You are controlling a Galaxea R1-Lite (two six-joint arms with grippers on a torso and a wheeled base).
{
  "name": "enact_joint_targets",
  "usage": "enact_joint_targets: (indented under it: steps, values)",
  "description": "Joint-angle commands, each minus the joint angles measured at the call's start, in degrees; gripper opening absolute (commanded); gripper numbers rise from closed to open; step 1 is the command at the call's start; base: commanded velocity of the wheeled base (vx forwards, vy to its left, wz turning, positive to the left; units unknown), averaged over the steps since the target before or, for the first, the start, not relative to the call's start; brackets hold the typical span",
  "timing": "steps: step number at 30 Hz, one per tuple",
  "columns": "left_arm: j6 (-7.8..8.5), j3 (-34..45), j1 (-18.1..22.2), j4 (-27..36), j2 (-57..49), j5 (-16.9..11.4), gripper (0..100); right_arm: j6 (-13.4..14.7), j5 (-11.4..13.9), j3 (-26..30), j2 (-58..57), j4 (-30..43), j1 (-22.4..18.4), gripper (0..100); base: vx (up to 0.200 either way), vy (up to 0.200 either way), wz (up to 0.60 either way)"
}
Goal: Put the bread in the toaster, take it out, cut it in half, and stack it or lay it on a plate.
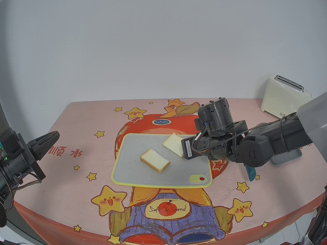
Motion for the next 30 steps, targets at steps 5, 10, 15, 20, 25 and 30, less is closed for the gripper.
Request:
enact_joint_targets:
  steps: [5, 10, 15, 20, 25, 30]
  values:
    - [0.01, 0.0, 0.0, 0.0, 0.1, 0.0, 0, 0.1, 0.0, 0.1, -5.1, 0.5, -0.1, 0, 0.000, 0.000, 0.00]
    - [0.01, 0.0, 0.0, 0.0, 0.1, 0.0, 0, 0.2, 0.1, 1.4, -8.5, 0.5, -0.7, 0, 0.000, 0.000, 0.00]
    - [0.01, 0.1, 0.0, 0.0, 0.1, 0.0, 0, 0.9, 0.0, 4.3, -13.9, 0.8, -1.9, 0, 0.000, 0.000, 0.00]
    - [0.01, 0.1, 0.0, 0.0, 0.1, 0.0, 0, 0.9, 0.1, 8.1, -19.0, 0.8, -4.3, 0, 0.000, 0.000, 0.00]
    - [0.10, 0.4, 0.0, 0.0, 0.1, 0.0, 0, 0.8, 0.2, 12.2, -24.8, 0.9, -8.3, 0, 0.000, 0.000, 0.00]
    - [0.45, 0.8, -0.1, 0.0, 0.1, 0.0, 0, 0.7, 0.3, 17.3, -29.3, 0.9, -12.3, 0, 0.000, 0.000, 0.00]
